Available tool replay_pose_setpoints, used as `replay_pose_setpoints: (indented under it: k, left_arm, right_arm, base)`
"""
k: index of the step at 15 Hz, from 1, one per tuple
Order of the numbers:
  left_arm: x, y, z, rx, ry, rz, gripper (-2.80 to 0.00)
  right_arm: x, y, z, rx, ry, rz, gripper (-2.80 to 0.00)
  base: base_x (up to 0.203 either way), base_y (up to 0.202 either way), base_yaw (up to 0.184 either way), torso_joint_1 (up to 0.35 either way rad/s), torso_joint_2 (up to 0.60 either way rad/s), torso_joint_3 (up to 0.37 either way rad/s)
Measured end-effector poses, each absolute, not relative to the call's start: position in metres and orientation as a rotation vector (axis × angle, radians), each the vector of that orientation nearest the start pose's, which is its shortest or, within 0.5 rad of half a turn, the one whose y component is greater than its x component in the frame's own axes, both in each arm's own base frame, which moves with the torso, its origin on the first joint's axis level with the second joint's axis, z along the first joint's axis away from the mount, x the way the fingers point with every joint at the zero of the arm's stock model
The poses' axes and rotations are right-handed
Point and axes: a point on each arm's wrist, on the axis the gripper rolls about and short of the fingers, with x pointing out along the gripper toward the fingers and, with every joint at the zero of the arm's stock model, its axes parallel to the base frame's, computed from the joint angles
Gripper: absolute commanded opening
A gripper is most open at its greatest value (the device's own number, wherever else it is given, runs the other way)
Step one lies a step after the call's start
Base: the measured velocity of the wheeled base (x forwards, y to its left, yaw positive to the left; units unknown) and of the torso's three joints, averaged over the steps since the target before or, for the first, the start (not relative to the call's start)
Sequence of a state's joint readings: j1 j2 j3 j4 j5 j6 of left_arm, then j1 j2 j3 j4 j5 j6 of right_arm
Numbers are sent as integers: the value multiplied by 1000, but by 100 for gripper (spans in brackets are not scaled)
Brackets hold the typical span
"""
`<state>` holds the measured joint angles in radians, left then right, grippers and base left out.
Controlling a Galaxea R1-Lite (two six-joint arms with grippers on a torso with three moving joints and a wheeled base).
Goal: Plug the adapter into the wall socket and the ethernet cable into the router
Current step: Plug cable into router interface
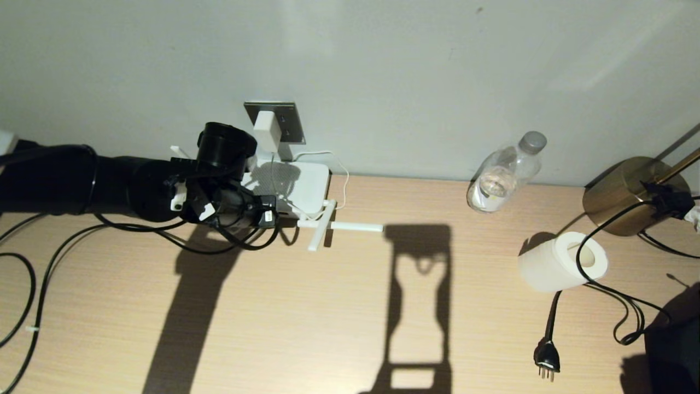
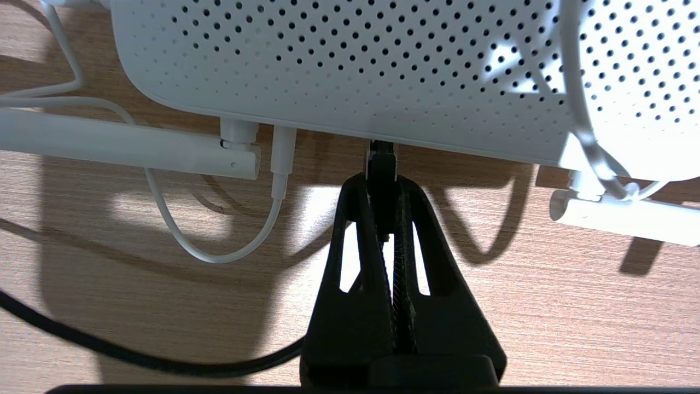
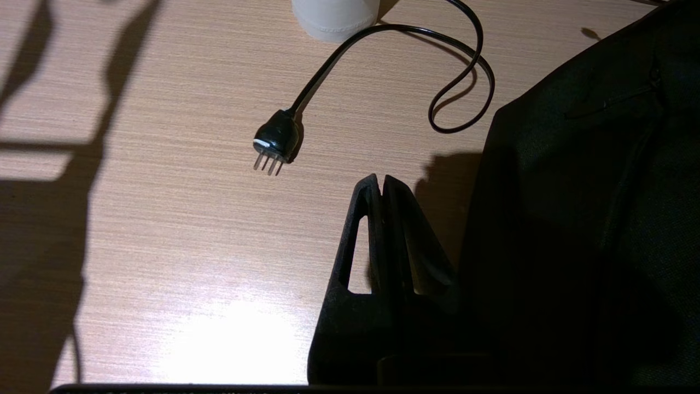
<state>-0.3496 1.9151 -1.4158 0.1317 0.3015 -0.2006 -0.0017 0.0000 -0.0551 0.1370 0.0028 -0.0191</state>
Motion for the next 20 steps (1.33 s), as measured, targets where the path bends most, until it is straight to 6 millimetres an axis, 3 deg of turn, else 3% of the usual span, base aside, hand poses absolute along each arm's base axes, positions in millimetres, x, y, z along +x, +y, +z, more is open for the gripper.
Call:
replay_pose_setpoints:
  k: [20]
  left_arm:
    - [350,-121,204,-7,605,16,-280]
  right_arm:
    - [-28,0,77,-19,82,2,-280]
  base:
    - [0,0,0,0,0,0]
